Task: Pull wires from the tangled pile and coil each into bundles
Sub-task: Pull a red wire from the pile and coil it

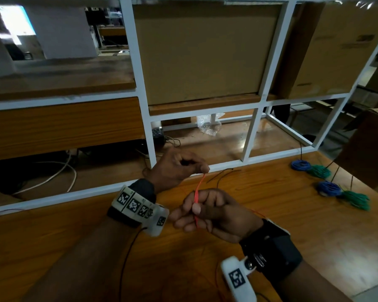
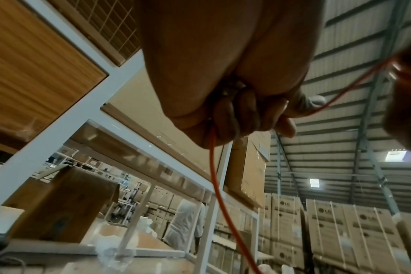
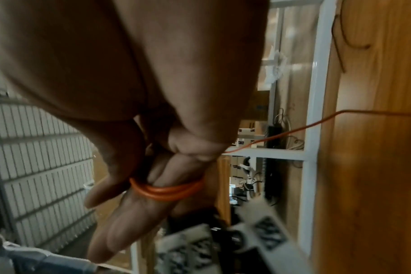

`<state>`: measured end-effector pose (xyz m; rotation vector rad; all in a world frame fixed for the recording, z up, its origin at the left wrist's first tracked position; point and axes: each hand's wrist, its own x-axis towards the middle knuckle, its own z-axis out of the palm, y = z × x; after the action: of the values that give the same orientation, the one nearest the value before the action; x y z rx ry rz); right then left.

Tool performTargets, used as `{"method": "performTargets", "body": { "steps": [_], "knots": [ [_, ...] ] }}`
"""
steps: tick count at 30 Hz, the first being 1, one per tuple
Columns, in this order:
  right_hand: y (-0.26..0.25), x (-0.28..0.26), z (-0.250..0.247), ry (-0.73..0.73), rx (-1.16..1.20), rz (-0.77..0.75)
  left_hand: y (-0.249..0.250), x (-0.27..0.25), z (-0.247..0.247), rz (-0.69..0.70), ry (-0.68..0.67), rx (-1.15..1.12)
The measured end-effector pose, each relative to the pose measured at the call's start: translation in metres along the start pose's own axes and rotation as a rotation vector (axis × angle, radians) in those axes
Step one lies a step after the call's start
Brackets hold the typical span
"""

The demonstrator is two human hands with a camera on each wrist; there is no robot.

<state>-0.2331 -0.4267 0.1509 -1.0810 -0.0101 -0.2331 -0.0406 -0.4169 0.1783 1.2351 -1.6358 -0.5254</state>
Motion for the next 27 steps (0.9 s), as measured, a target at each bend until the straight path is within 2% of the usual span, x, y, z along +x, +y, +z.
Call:
{"method": "performTargets", "body": {
  "steps": [4, 6, 9, 10, 11, 13, 14, 15, 16, 18, 19, 22, 25, 27],
  "knots": [
    [-0.032, 0.01, 0.007, -0.049, 0.224, -0.253, -0.01, -0.018, 0.013, -0.034, 0.077, -0.151],
    [-0.047, 0.018, 0.004, 0.044, 0.306, -0.375, -0.013, -0.027, 0.027, -0.074, 0.129, -0.102],
    [-0.054, 0.03, -0.009, 0.259, 0.29, -0.502, -0.012, -0.039, 0.049, -0.134, 0.1, -0.149],
    [-0.053, 0.032, -0.016, 0.385, 0.147, -0.54, -0.013, -0.042, 0.052, -0.191, 0.104, -0.175],
    [-0.051, 0.033, -0.023, 0.538, -0.111, -0.572, -0.014, -0.046, 0.054, -0.24, 0.108, -0.188],
    [-0.045, 0.03, -0.036, 0.837, -0.82, -0.563, -0.02, -0.057, 0.047, -0.298, 0.112, -0.132],
    [-0.046, 0.026, -0.041, 0.905, -1.145, -0.479, -0.025, -0.062, 0.04, -0.303, 0.104, -0.063],
    [-0.048, 0.021, -0.044, 0.894, -1.396, -0.331, -0.03, -0.067, 0.031, -0.292, 0.096, 0.034],
    [-0.049, 0.014, -0.046, 0.818, -1.557, -0.13, -0.035, -0.072, 0.019, -0.269, 0.088, 0.147],
    [-0.048, 0.004, -0.049, 0.571, -1.637, 0.246, -0.04, -0.076, -0.006, -0.258, 0.075, 0.302],
    [-0.044, 0.0, -0.05, 0.447, -1.588, 0.349, -0.038, -0.075, -0.017, -0.25, 0.06, 0.338],
    [-0.029, -0.004, -0.049, 0.234, -1.34, 0.416, -0.025, -0.068, -0.033, -0.169, 0.044, 0.349],
    [-0.016, -0.005, -0.042, 0.117, -0.772, 0.412, -0.011, -0.054, -0.039, -0.049, 0.107, 0.271],
    [-0.012, -0.005, -0.036, -0.006, -0.561, 0.369, -0.006, -0.041, -0.045, 0.002, 0.126, 0.241]
  ]
}}
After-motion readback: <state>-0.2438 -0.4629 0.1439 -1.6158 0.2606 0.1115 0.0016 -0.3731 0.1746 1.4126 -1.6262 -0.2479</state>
